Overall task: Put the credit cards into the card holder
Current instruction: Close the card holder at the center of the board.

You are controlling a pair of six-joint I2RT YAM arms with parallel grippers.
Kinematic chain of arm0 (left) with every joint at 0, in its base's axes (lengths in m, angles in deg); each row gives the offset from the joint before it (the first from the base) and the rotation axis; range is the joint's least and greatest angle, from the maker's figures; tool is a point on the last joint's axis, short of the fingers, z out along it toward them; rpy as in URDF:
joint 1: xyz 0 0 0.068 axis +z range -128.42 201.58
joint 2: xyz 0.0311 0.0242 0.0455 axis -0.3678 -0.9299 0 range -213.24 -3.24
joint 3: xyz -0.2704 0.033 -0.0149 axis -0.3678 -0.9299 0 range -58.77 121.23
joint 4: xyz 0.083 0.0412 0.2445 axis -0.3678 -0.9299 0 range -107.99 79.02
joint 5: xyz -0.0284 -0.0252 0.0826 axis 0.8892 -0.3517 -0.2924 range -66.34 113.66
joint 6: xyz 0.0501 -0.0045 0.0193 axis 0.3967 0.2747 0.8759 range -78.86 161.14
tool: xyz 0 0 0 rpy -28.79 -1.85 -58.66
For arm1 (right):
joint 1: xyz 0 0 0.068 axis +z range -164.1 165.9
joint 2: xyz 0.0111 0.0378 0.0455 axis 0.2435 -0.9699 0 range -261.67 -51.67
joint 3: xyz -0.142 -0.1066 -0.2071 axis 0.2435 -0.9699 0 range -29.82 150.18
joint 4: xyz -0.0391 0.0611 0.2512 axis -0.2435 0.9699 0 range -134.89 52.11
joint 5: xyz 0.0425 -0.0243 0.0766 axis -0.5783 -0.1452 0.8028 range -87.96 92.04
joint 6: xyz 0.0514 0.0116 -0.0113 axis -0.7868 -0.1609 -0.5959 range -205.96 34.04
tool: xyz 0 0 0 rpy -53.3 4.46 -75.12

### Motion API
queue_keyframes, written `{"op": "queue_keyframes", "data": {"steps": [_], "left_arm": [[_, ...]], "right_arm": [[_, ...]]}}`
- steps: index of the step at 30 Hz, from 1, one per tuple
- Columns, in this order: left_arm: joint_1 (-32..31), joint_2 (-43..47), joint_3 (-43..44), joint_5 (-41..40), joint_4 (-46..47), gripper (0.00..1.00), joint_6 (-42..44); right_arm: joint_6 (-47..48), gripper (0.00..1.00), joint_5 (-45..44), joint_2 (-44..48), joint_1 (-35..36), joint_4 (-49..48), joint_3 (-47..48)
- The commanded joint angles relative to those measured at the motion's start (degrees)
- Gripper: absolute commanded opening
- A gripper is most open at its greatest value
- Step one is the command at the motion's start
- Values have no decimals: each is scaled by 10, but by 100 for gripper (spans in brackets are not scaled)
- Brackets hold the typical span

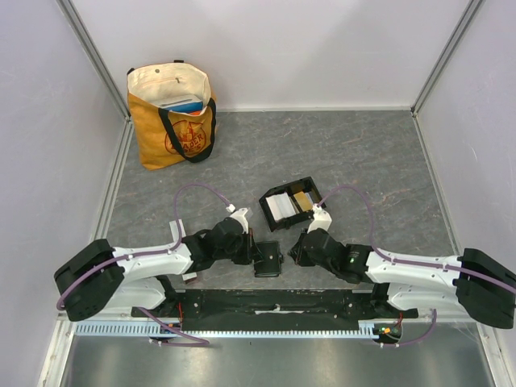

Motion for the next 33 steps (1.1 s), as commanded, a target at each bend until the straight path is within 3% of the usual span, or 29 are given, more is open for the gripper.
{"op": "queue_keyframes", "data": {"steps": [1, 16, 24, 33], "left_arm": [[-2, 17, 17, -14, -14, 2, 33], [-3, 23, 12, -12, -21, 2, 50], [-3, 7, 10, 3, -3, 2, 50], [-3, -15, -1, 17, 29, 2, 42]], "right_arm": [[7, 8, -24, 20, -1, 17, 9], [-1, 7, -25, 12, -1, 22, 11], [-10, 6, 46, -27, -1, -67, 8], [-8, 5, 52, -45, -1, -79, 15]]}}
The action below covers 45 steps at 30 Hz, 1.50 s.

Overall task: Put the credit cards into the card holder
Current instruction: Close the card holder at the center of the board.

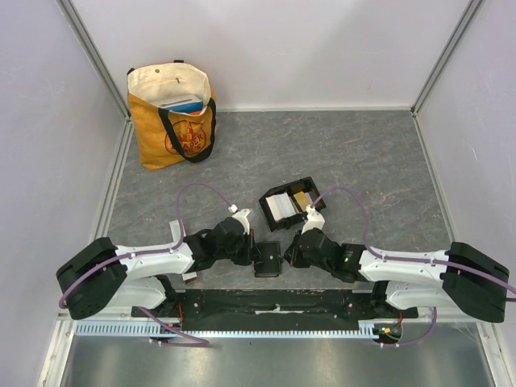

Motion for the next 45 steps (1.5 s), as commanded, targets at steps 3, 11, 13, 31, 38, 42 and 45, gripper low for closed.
{"op": "queue_keyframes", "data": {"steps": [3, 11, 13, 31, 38, 42, 45], "left_arm": [[-4, -20, -7, 14, 44, 2, 12], [-4, -28, -13, 15, 52, 2, 6], [-4, -25, -14, 16, 52, 2, 5], [-5, -11, -22, 11, 52, 2, 2], [-5, -4, -13, 25, 55, 2, 26], [-7, 6, -8, 32, 62, 2, 43], [-8, 9, -7, 40, 69, 2, 51]], "right_arm": [[0, 5, 8, -6, -1, -28, 16], [11, 5, 11, -33, -1, -29, 31], [14, 5, 12, -38, -1, -30, 36], [21, 5, 23, -81, -1, -36, 65], [20, 5, 5, -60, -1, -19, 60], [17, 4, -3, -38, -1, -9, 47], [14, 4, -1, -28, -1, -4, 40]]}}
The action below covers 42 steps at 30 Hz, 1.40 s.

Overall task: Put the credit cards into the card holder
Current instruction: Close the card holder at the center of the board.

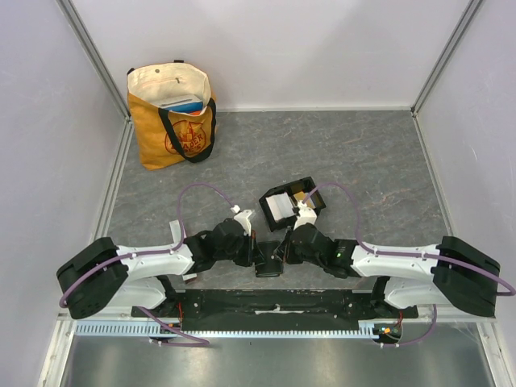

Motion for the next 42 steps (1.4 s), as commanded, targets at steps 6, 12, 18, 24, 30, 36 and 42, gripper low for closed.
{"op": "queue_keyframes", "data": {"steps": [6, 12, 18, 24, 30, 36, 42], "left_arm": [[-9, 4, 4, 29, 32, 2, 42], [-13, -19, 5, 29, 34, 2, 43], [-20, -34, 5, 25, 31, 2, 44], [-23, -23, 5, 13, 20, 2, 42], [-24, -23, 3, 12, 14, 2, 44], [-25, -23, 2, 11, 14, 2, 44], [-27, -20, 1, 9, 14, 2, 40]], "right_arm": [[-10, 4, -14, 34, -1, 14, -18], [-17, 4, -40, 66, 0, 39, -32], [-22, 4, -34, 71, -1, 39, -43], [-21, 3, -12, 42, -1, 6, -39], [-20, 2, 7, 11, -1, -26, -30], [-21, 2, 9, -2, 0, -37, -26], [-21, 1, 10, -8, 4, -37, -21]]}}
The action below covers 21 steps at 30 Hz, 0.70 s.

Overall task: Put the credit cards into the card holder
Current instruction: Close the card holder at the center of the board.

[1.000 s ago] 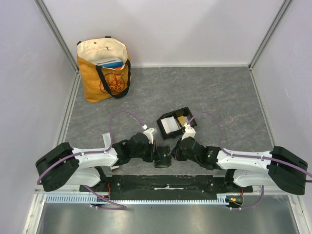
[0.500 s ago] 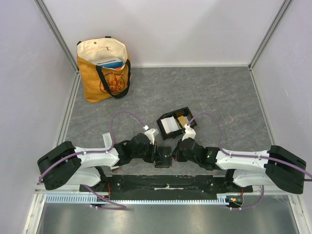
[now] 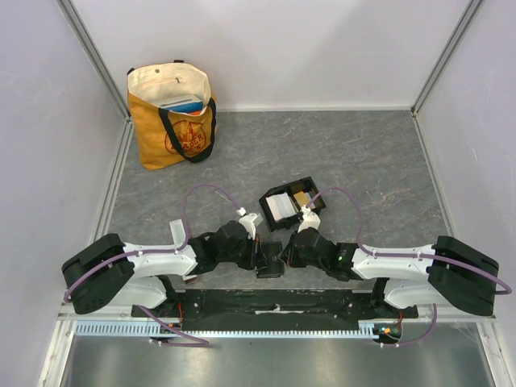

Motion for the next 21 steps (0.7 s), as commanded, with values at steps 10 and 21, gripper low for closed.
{"op": "queue_keyframes", "data": {"steps": [10, 21], "left_arm": [[-7, 6, 4, -10, -13, 2, 17], [-9, 18, 1, -15, -16, 2, 12]], "right_arm": [[-16, 1, -7, -21, 29, -8, 24], [-12, 1, -57, 19, 32, 35, 30]]}}
